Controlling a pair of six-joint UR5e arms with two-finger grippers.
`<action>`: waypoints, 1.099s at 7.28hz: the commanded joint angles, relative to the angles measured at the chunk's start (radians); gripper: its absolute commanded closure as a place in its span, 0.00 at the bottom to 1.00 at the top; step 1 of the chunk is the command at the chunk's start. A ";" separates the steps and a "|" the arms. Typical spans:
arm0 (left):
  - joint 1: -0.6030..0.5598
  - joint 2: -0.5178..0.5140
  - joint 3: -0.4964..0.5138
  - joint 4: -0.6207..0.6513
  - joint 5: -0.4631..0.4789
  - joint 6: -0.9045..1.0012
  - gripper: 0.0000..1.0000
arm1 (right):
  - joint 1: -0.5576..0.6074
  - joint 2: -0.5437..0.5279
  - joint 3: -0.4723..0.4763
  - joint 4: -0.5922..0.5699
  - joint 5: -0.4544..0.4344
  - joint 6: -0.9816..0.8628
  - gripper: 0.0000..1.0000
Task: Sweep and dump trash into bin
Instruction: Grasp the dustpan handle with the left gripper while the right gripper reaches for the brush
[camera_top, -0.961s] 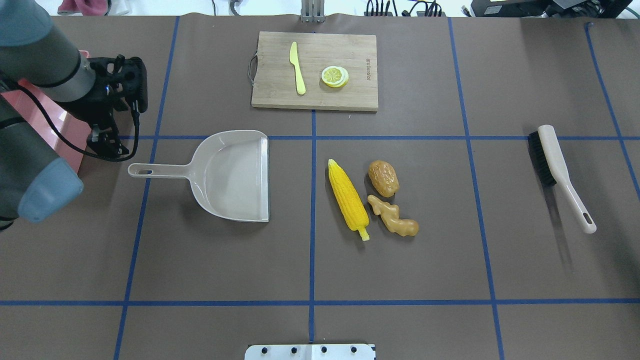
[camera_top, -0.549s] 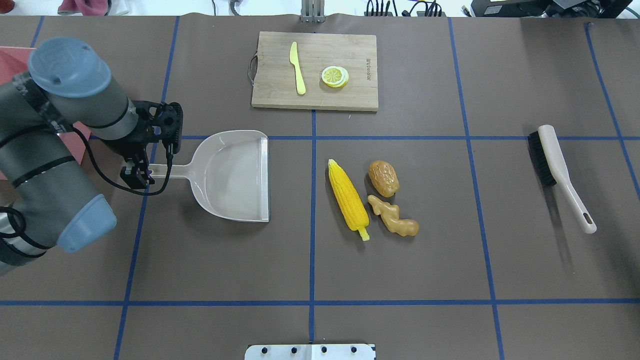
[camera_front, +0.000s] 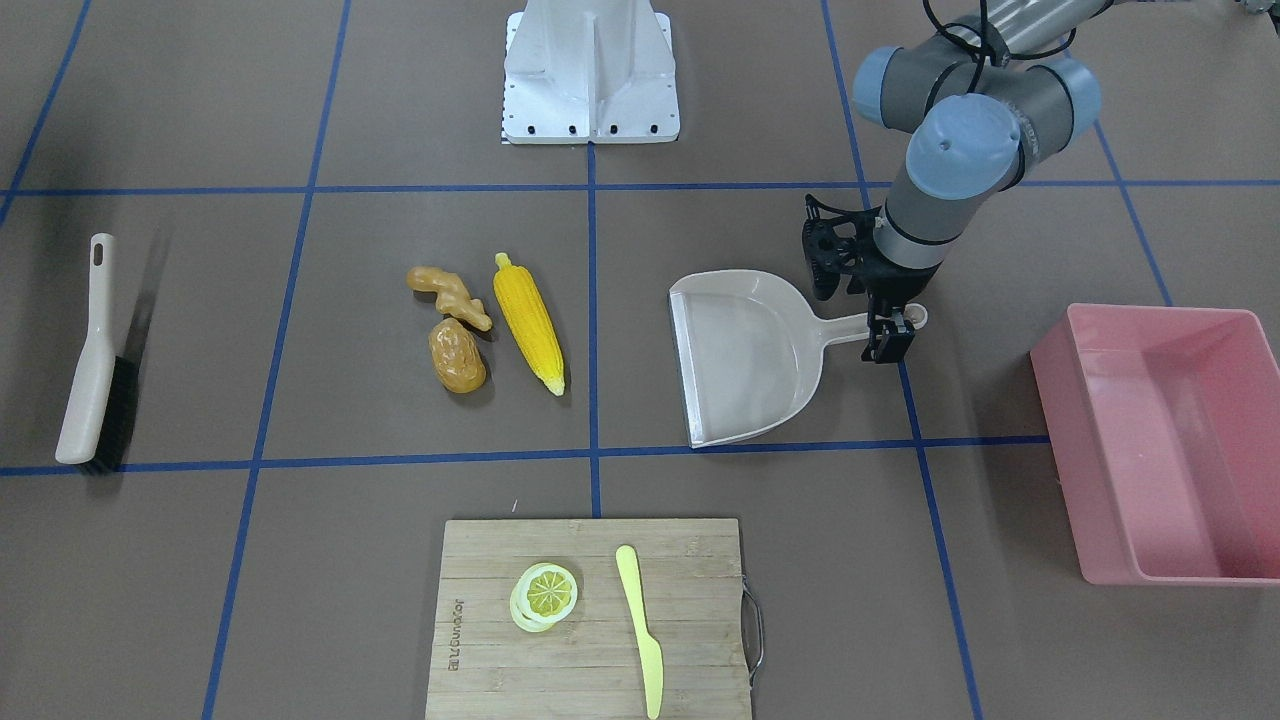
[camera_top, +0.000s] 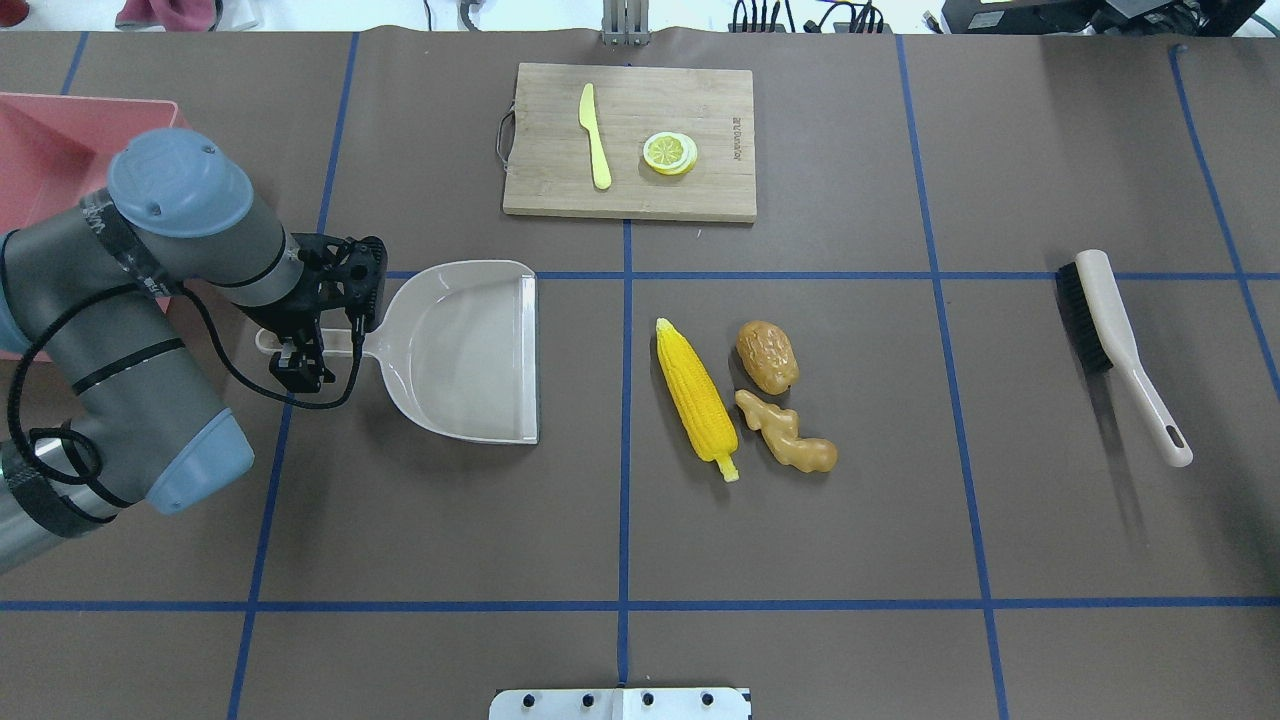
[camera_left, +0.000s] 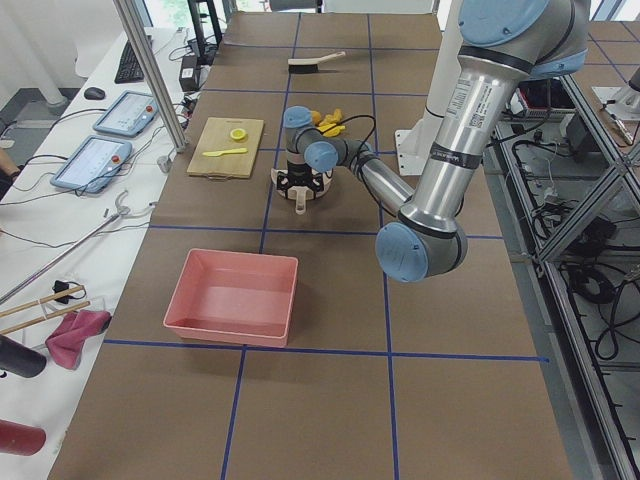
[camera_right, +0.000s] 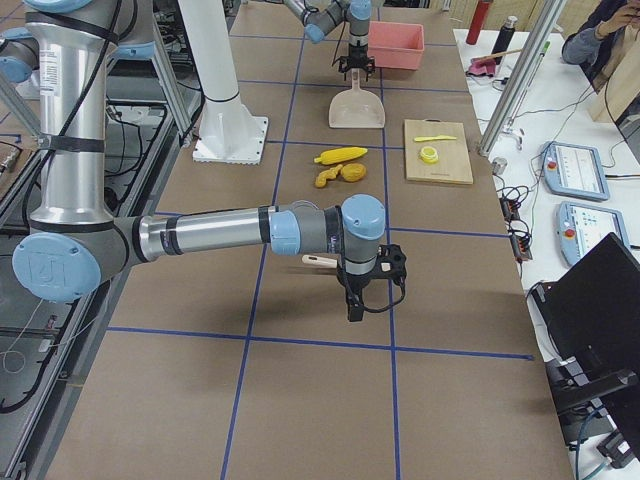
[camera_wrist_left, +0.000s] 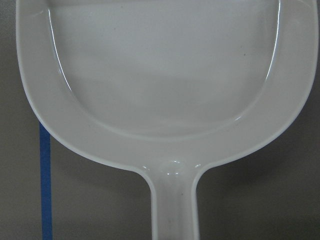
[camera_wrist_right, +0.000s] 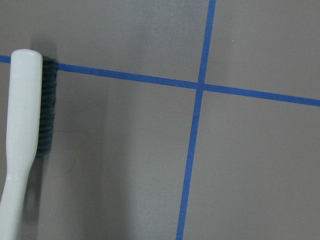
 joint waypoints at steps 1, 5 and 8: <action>0.001 0.012 0.016 -0.012 -0.002 0.000 0.02 | -0.030 -0.007 -0.003 -0.001 0.044 0.026 0.00; 0.001 0.035 0.008 -0.013 -0.002 0.006 0.02 | -0.185 -0.072 0.136 0.002 0.058 0.294 0.00; 0.001 0.035 0.014 -0.013 -0.012 0.004 0.79 | -0.311 -0.134 0.229 0.002 -0.003 0.385 0.00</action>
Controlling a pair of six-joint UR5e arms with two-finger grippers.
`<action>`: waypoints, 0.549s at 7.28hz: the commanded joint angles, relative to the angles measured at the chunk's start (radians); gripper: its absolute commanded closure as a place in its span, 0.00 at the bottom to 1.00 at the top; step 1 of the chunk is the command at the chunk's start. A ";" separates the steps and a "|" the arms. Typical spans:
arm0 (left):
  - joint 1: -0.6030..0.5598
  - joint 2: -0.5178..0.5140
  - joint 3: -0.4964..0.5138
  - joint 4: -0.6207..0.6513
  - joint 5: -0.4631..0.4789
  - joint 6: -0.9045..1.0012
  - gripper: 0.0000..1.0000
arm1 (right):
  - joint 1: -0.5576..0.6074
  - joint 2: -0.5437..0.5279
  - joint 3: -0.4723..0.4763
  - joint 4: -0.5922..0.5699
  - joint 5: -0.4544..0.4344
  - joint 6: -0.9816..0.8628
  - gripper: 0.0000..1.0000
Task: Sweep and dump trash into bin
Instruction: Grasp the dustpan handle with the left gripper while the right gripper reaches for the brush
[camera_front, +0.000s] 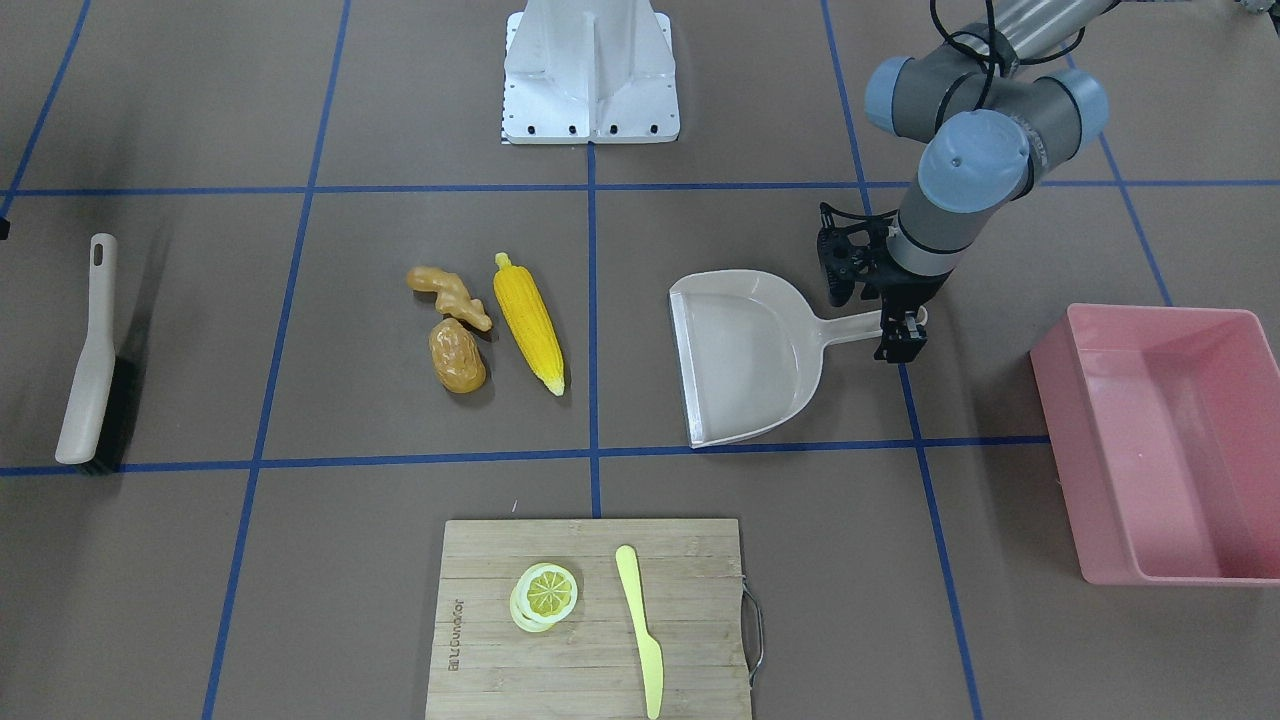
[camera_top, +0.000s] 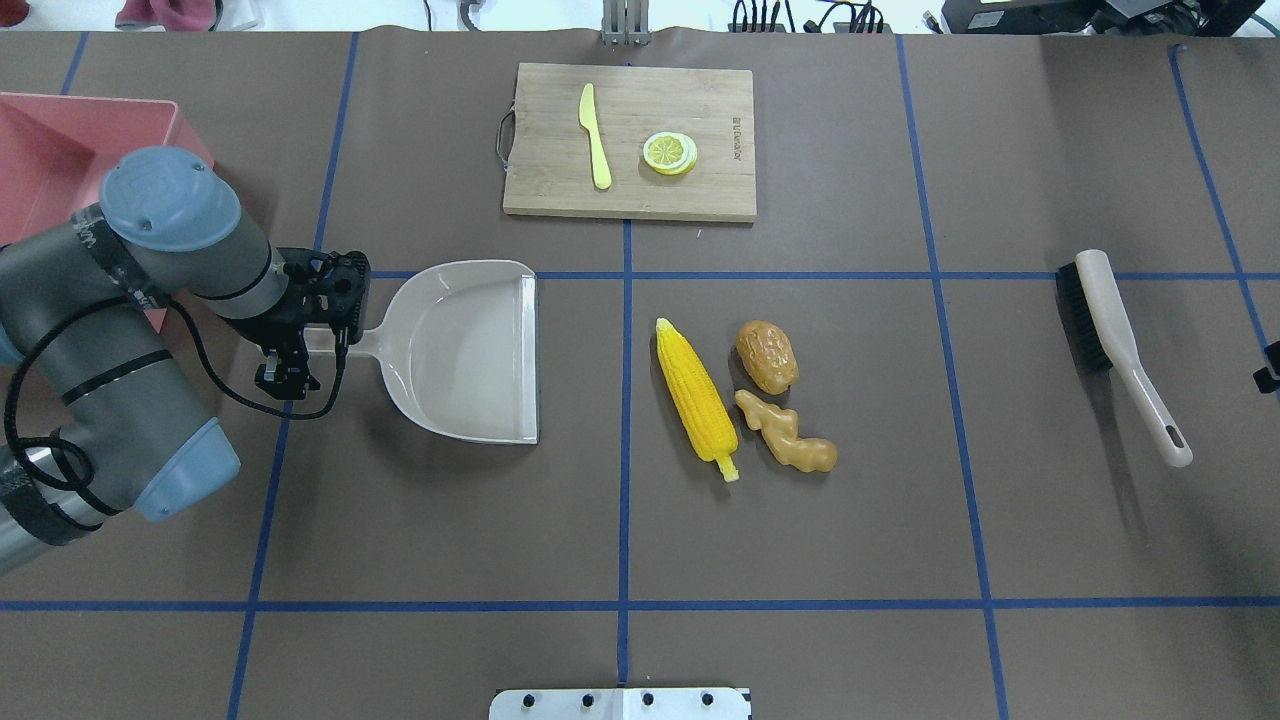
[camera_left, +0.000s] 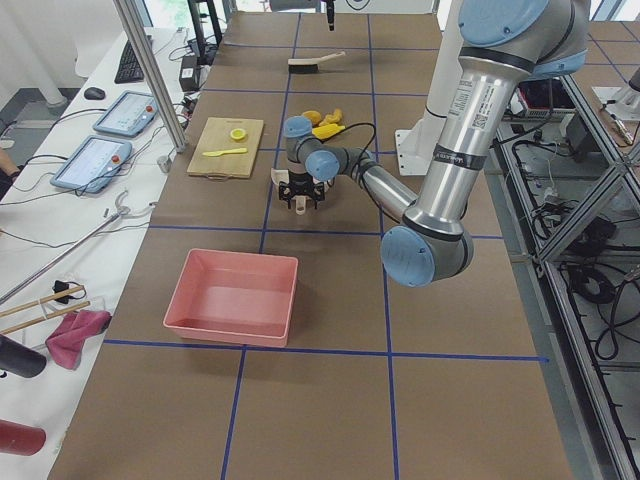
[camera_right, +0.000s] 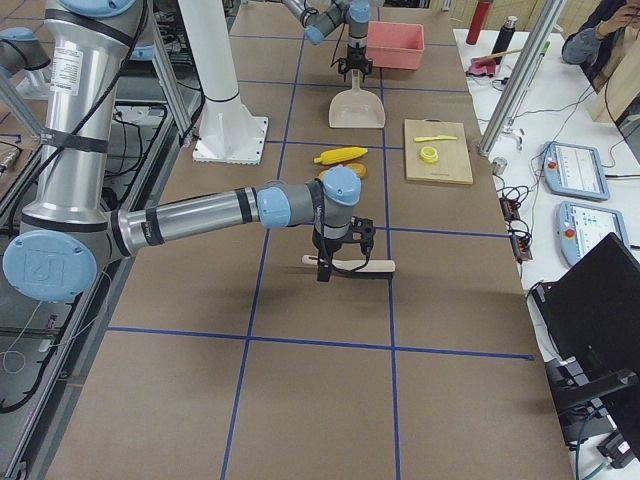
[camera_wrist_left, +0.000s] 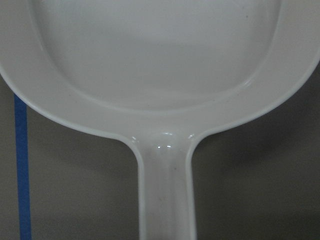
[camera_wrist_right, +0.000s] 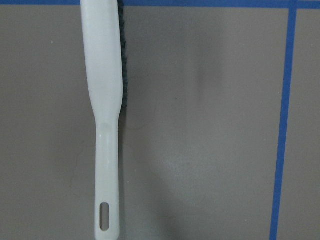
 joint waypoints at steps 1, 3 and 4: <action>0.000 0.000 0.001 0.002 -0.021 -0.002 1.00 | -0.090 -0.019 0.027 0.044 -0.045 0.092 0.00; -0.017 0.000 -0.018 0.013 -0.045 0.005 1.00 | -0.195 -0.054 -0.024 0.263 -0.148 0.241 0.00; -0.055 -0.001 -0.047 0.028 -0.048 0.007 1.00 | -0.197 -0.030 -0.087 0.329 -0.151 0.240 0.00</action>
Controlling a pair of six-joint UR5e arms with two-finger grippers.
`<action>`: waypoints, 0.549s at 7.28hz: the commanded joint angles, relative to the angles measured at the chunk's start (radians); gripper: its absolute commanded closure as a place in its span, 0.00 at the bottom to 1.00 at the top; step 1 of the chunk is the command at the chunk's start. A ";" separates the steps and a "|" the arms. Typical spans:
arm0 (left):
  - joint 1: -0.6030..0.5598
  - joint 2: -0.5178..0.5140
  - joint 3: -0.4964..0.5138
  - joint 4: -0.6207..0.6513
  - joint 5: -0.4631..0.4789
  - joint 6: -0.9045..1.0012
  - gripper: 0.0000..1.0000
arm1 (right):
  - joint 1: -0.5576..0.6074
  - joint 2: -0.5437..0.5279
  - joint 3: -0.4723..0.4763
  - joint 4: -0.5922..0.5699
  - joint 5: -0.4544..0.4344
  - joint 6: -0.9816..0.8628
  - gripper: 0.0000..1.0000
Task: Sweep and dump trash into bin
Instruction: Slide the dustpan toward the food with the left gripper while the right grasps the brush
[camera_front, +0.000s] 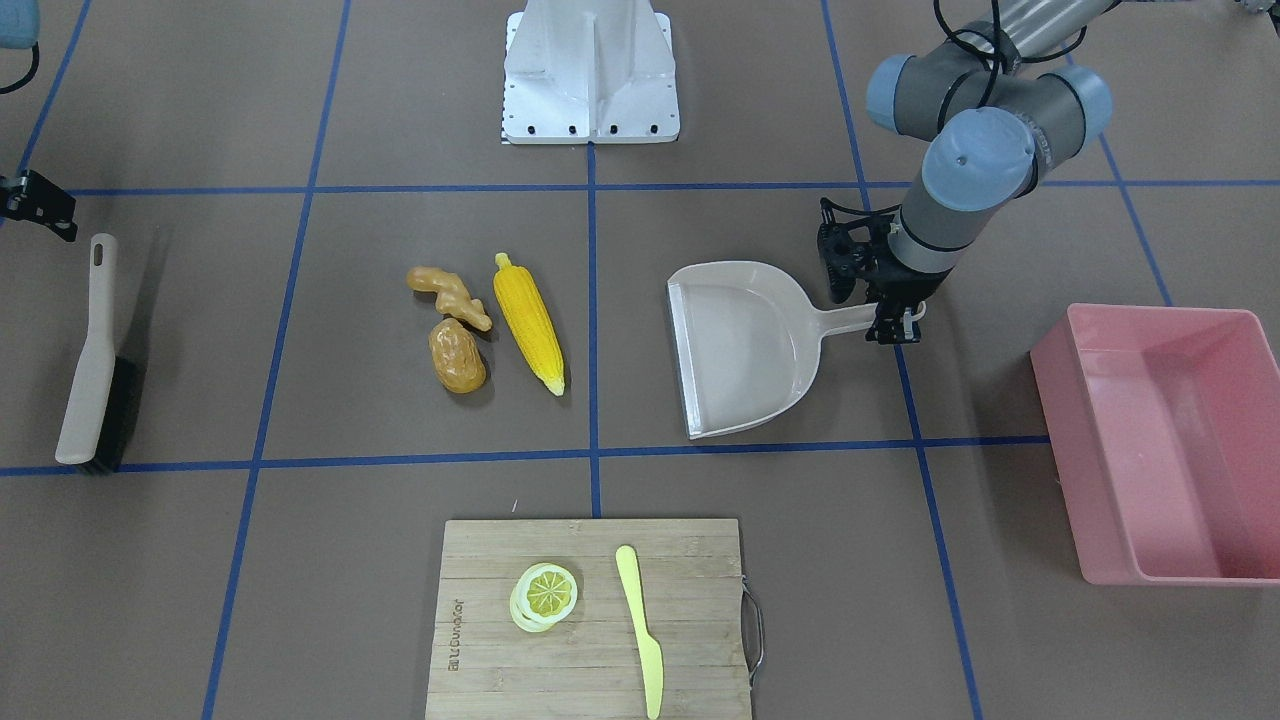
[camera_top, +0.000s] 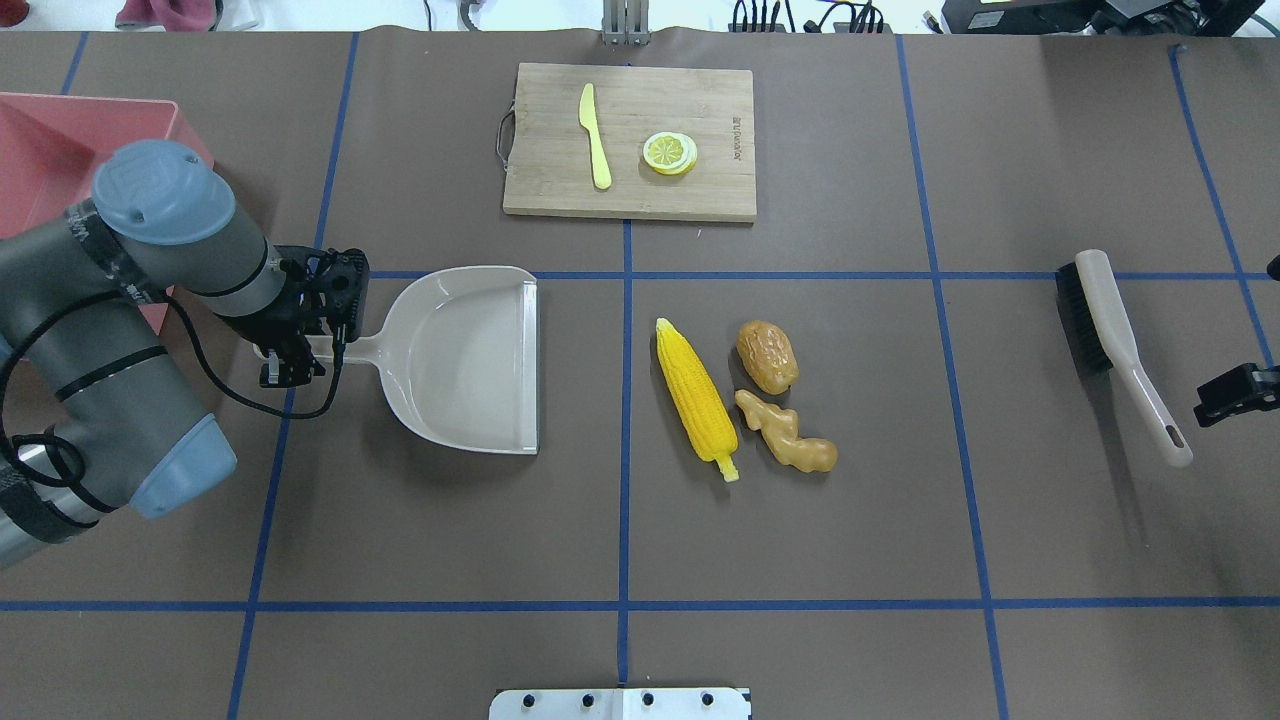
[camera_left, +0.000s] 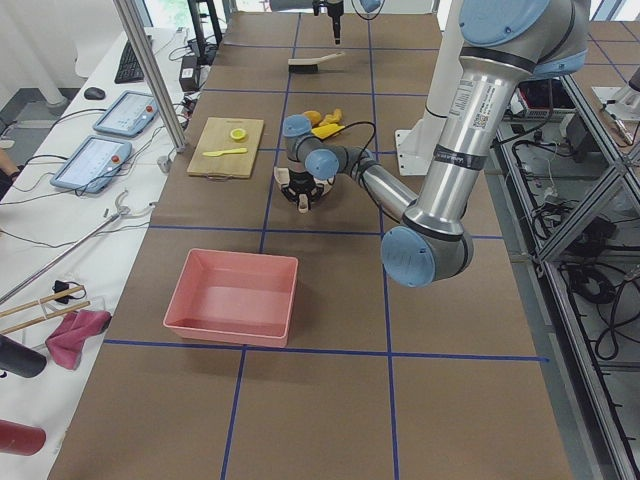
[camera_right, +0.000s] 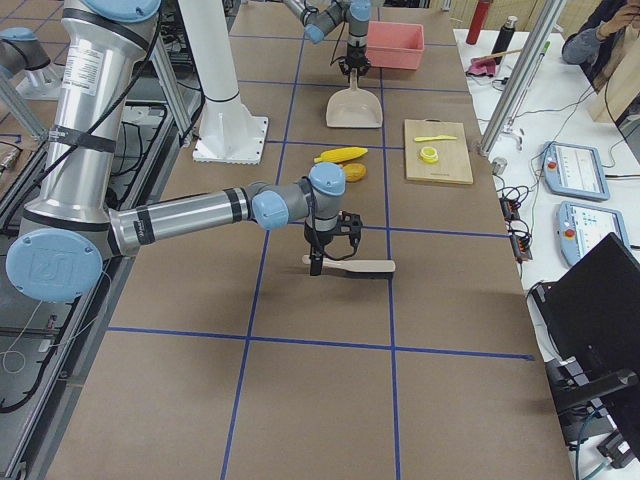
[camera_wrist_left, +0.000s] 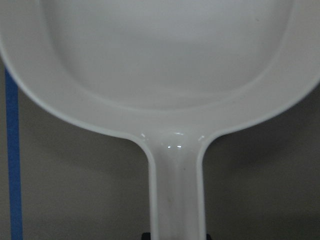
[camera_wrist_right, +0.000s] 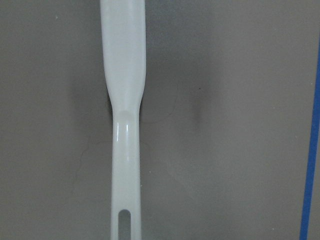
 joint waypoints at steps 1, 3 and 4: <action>-0.072 -0.007 -0.046 0.079 -0.009 0.007 1.00 | -0.022 0.063 -0.083 0.105 -0.021 0.027 0.00; -0.050 -0.096 -0.032 0.196 0.000 0.004 1.00 | -0.024 0.097 -0.087 0.097 -0.019 0.041 0.00; -0.033 -0.140 0.003 0.198 0.000 0.004 1.00 | -0.022 0.101 -0.117 0.099 -0.016 0.041 0.00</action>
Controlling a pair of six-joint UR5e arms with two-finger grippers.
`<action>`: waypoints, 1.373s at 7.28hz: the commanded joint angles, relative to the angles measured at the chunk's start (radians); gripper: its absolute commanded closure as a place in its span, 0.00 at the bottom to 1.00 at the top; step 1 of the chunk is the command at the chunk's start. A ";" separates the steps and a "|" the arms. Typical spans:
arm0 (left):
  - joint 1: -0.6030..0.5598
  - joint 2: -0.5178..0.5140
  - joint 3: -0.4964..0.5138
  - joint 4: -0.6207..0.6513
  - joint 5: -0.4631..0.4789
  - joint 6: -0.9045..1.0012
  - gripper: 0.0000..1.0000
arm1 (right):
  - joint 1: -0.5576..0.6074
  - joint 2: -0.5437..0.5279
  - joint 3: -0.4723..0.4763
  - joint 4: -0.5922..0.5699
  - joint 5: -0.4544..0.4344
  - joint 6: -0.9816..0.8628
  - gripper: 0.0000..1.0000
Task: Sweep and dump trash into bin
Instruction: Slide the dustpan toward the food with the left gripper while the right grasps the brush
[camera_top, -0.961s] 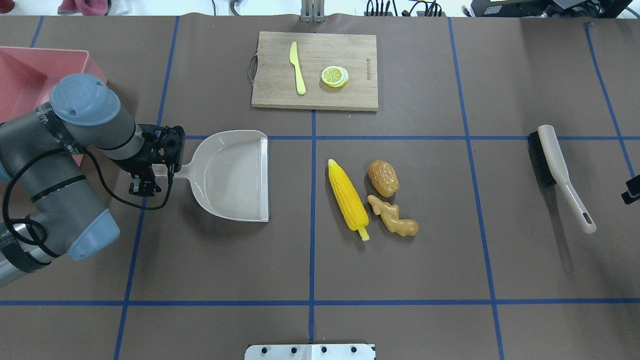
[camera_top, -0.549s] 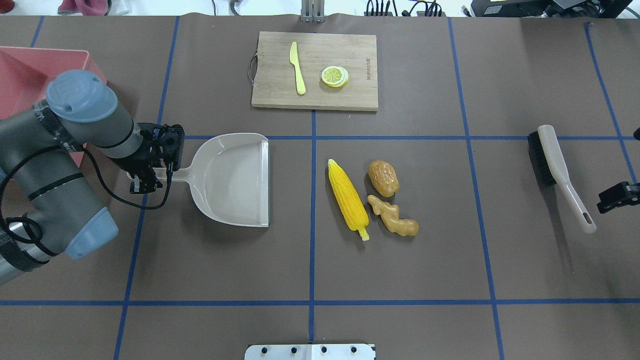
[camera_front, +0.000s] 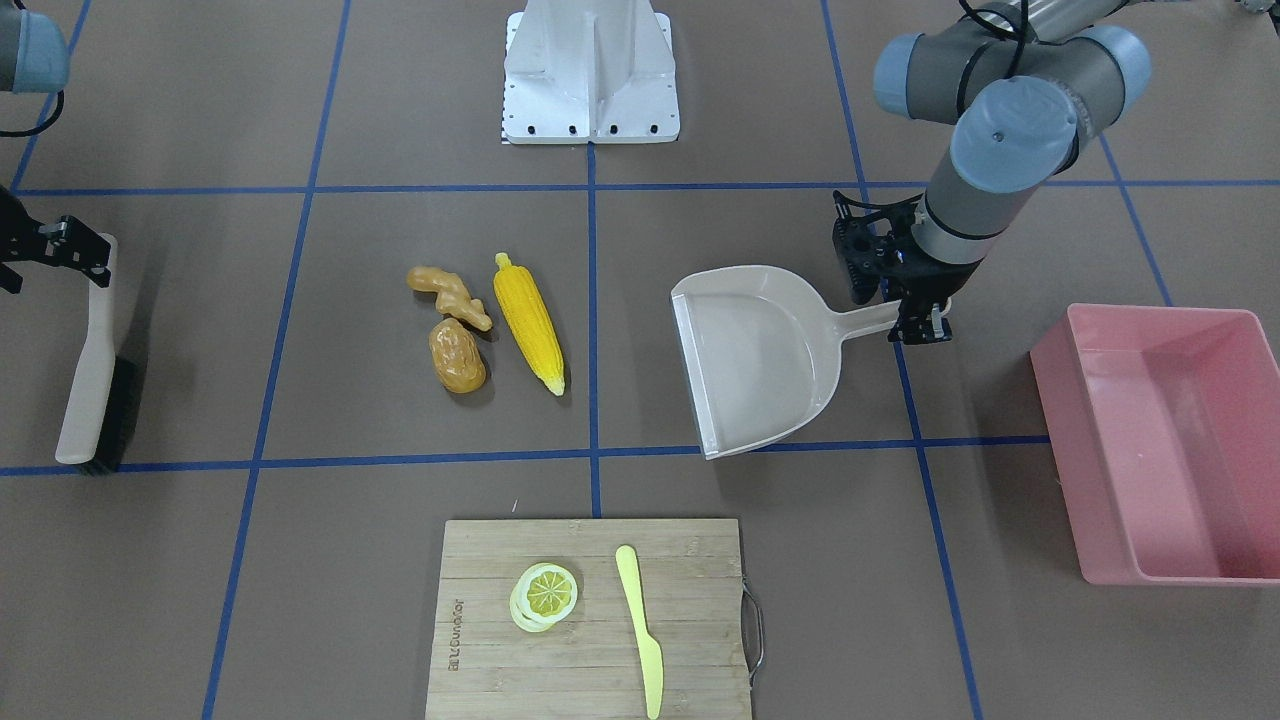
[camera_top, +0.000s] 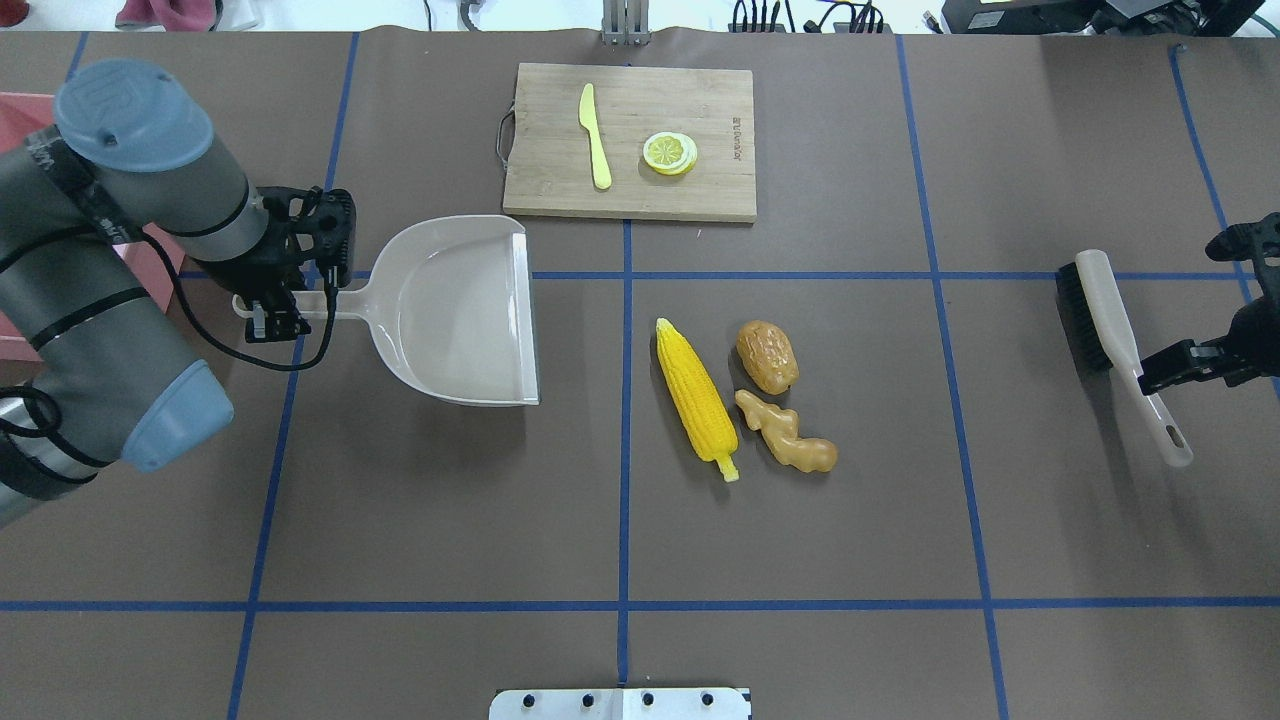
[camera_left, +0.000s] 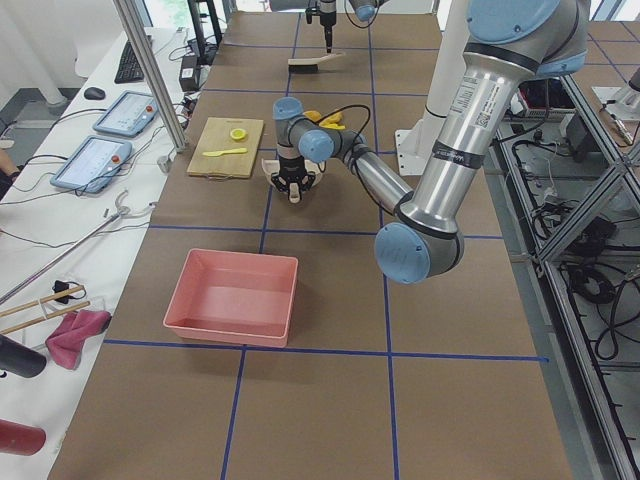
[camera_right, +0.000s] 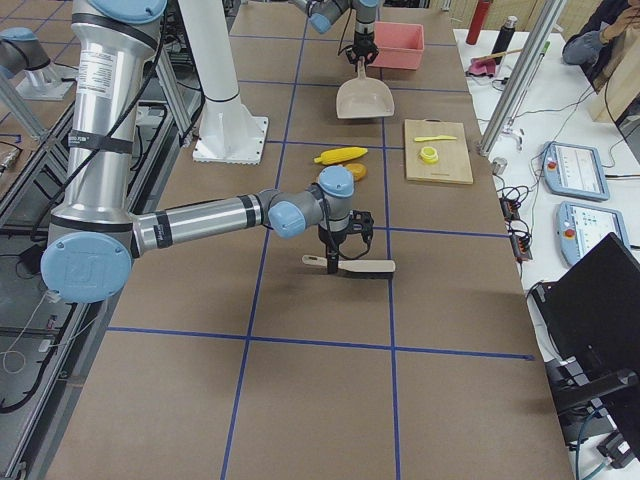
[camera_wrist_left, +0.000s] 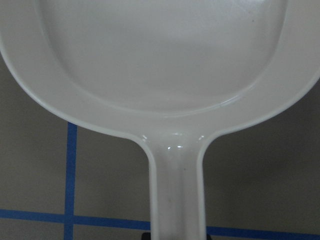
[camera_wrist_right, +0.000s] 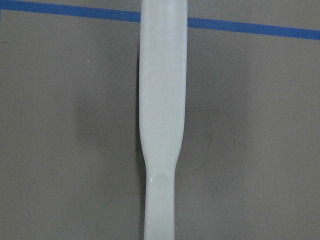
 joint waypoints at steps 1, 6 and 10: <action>0.057 -0.080 0.044 0.029 0.001 0.000 1.00 | 0.000 0.011 -0.085 0.008 0.012 0.002 0.00; 0.188 -0.163 0.096 0.051 0.001 -0.011 1.00 | -0.001 0.048 -0.082 0.001 0.078 0.028 0.00; 0.182 -0.163 0.092 0.054 0.001 -0.016 1.00 | -0.037 0.032 -0.107 -0.004 0.084 0.032 0.00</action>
